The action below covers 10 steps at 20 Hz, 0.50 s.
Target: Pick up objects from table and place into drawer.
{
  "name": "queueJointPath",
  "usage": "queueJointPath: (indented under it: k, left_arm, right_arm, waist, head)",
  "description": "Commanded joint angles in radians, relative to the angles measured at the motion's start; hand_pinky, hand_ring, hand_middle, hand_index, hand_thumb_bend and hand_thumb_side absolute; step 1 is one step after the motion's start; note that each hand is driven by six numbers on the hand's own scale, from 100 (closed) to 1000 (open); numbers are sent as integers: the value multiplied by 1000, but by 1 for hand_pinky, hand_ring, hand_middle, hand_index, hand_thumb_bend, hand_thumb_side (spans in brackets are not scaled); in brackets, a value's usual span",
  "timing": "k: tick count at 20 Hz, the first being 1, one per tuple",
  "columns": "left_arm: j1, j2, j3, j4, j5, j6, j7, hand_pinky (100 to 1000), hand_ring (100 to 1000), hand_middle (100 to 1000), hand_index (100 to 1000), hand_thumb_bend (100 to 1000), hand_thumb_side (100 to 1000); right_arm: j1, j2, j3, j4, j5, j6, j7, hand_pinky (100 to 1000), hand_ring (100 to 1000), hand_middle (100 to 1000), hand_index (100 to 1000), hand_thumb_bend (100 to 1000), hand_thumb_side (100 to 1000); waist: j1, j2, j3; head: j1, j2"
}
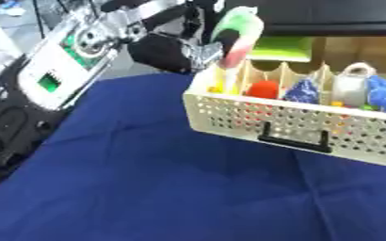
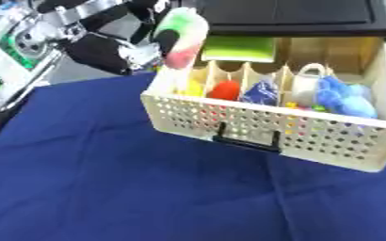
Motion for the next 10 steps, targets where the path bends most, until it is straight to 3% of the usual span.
queueJointPath:
  k: [1,6,10]
  left_arm:
    - [-29,-2,3,34,-26,-30,-9,234,469,352,494,100,493]
    - [-48,-28,17,96,-56,-54,33,221,460,338,480,100,435]
    - [-57,-41,29,147,-98,-79,75,229,467,361,505,100,464]
  right_arm:
    - [-18,-24,2,-9,-5,-17,-15,593,594,692,728,100,627]
    - [-22,-21,4,-9,-6,-18,-14,594,594,688,728,100,629]
    - [-25,-18,5,-9,-6,-18,-12,594,593,687,727,100,633]
  waist:
    - [-6,-13,0]
    - [-3,-6,-8]
    - [-1,0,-12]
  head:
    - [8,-10]
    - [16,-17]
    - [19,-25]
